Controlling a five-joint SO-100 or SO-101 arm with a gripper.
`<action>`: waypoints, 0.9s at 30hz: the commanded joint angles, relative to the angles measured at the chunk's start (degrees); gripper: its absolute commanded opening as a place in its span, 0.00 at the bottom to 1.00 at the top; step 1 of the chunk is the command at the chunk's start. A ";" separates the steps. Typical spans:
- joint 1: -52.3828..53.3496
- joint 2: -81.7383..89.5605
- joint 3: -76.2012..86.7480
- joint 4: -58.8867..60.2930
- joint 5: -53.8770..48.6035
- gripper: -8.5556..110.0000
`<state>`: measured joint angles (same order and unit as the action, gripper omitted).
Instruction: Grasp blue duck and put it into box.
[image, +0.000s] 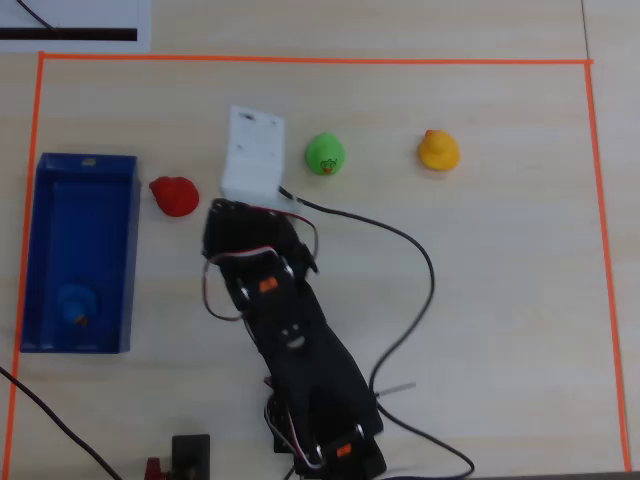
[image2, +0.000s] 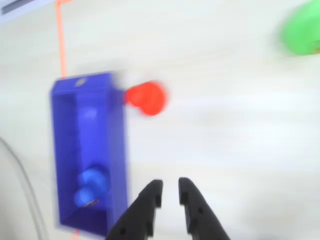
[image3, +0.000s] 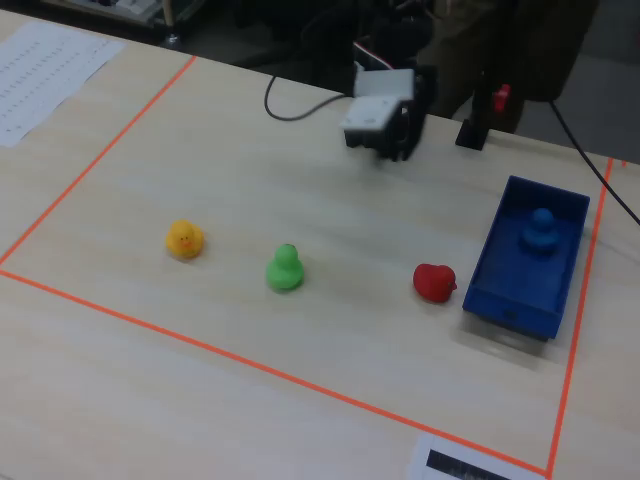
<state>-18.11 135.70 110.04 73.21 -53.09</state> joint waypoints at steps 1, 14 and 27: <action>9.76 28.92 31.64 -5.27 -4.92 0.07; 19.86 54.05 67.06 -2.37 -12.30 0.07; 22.15 53.96 68.20 1.41 -14.59 0.07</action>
<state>3.52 190.20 178.33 73.30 -67.24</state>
